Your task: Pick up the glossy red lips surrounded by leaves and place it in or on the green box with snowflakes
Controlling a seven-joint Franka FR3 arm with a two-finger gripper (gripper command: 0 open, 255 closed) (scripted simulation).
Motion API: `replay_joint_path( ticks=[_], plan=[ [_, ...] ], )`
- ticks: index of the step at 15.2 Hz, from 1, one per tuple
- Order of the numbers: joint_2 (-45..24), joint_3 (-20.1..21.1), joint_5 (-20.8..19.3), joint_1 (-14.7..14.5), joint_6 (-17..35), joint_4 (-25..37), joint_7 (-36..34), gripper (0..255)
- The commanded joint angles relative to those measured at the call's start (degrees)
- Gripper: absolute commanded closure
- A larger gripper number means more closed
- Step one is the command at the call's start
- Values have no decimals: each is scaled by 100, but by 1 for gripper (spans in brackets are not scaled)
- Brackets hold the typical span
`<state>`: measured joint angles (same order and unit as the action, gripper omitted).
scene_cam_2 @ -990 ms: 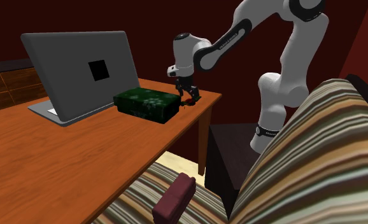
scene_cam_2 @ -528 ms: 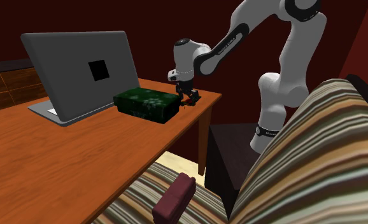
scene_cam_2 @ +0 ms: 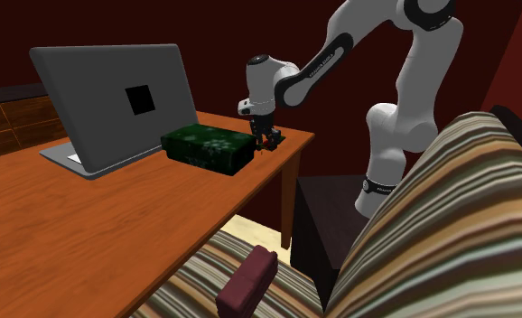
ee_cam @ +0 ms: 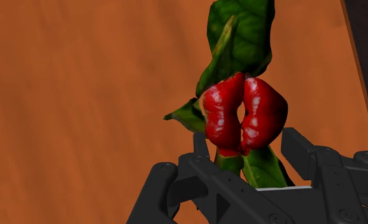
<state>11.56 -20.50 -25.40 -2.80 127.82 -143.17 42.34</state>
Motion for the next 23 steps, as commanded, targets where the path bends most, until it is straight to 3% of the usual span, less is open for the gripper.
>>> replay_joint_path(
  ticks=[1, 7, 23],
  plan=[
    [-1, -1, 0, 0, 0, -1, 0, 255],
    [-2, -1, 0, 0, 1, 0, 0, 255],
    [692, 166, 157, -50, -1330, 664, 291, 255]
  ],
)
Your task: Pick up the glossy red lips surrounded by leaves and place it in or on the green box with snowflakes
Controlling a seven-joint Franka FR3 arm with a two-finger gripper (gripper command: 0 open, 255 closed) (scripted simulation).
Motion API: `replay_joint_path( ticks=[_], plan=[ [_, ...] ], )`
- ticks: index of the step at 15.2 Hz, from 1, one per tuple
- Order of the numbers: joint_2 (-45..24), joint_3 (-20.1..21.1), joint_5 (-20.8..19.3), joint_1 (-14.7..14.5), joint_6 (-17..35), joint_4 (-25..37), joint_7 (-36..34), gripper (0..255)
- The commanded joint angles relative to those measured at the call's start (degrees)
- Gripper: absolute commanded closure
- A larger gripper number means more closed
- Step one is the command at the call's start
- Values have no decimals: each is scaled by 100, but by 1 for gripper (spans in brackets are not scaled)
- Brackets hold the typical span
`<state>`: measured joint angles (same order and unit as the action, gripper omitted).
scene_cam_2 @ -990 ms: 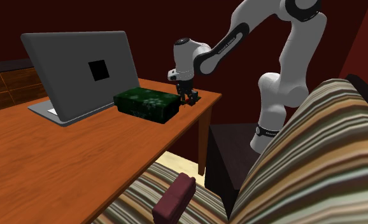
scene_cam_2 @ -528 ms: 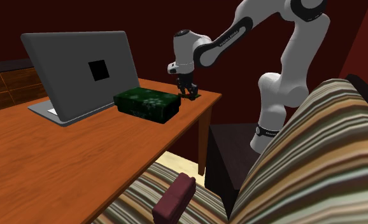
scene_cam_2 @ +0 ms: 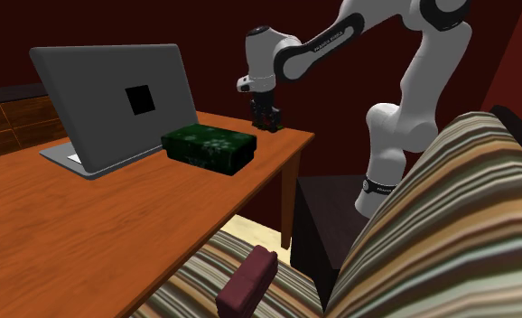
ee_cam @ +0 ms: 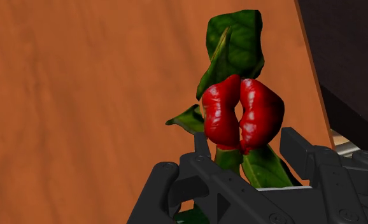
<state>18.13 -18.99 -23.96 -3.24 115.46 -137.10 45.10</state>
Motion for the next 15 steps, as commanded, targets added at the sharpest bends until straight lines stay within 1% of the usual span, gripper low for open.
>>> replay_joint_path(
  ticks=[1, 15],
  plan=[
    [66, 26, 23, -9, -173, 107, 34, 255],
    [332, 169, 154, -52, -1253, 946, 288, 255]
  ],
)
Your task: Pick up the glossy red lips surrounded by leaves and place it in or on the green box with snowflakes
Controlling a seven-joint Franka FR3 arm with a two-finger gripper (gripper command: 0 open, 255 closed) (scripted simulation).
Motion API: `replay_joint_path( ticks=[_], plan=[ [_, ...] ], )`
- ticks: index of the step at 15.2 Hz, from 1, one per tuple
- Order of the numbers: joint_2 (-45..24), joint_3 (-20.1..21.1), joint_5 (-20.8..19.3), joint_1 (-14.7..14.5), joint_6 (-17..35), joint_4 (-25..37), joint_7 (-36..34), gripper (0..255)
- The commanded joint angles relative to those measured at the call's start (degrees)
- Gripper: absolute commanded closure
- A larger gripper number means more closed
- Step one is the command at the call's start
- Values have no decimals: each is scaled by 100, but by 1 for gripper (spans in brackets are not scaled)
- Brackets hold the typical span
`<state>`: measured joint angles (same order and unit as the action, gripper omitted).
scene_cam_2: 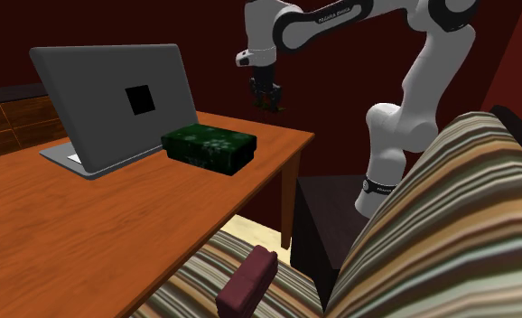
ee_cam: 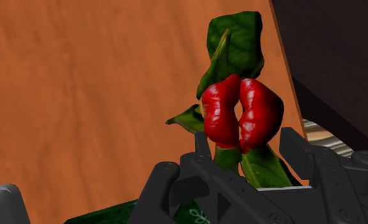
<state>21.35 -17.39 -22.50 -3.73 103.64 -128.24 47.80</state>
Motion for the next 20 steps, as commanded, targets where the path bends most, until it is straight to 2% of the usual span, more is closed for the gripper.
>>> replay_joint_path(
  ticks=[1, 10, 16, 18, 19, 20],
  plan=[
    [12, 10, 9, -3, -81, 68, 19, 255],
    [-1842, 199, 608, -343, -243, 1955, -188, 255],
    [-3173, 307, 979, -431, -640, 3617, -220, 255],
    [-3660, 343, 1097, -434, -842, 4287, -218, 255],
    [-4061, 368, 1189, -427, -1031, 4864, -212, 255],
    [-4055, 372, 1185, -426, -954, 4778, -230, 255]
  ],
)
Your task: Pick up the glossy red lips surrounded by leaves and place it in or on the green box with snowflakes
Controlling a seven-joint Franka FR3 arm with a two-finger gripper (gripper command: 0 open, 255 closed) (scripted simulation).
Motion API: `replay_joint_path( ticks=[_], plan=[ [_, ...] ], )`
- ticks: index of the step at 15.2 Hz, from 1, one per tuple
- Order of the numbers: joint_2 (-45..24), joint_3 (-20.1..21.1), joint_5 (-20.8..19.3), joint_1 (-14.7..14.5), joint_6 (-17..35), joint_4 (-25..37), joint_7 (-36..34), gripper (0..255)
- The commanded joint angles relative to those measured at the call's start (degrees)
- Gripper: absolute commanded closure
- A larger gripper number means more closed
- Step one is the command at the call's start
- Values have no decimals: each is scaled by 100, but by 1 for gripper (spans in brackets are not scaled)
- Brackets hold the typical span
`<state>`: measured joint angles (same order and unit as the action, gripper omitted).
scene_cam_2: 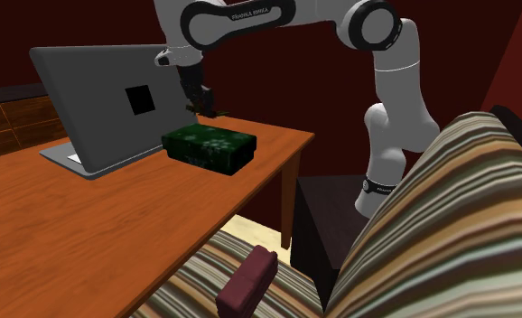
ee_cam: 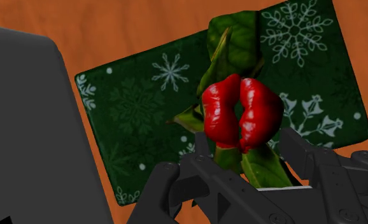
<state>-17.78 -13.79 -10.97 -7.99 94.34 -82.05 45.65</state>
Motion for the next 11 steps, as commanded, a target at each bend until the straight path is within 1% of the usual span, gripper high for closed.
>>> replay_joint_path(
  ticks=[1, 11],
  plan=[
    [-137, 14, 29, -1, 53, 77, -32, 255],
    [-170, 25, 14, -4, 785, -640, -187, 255]
  ],
)
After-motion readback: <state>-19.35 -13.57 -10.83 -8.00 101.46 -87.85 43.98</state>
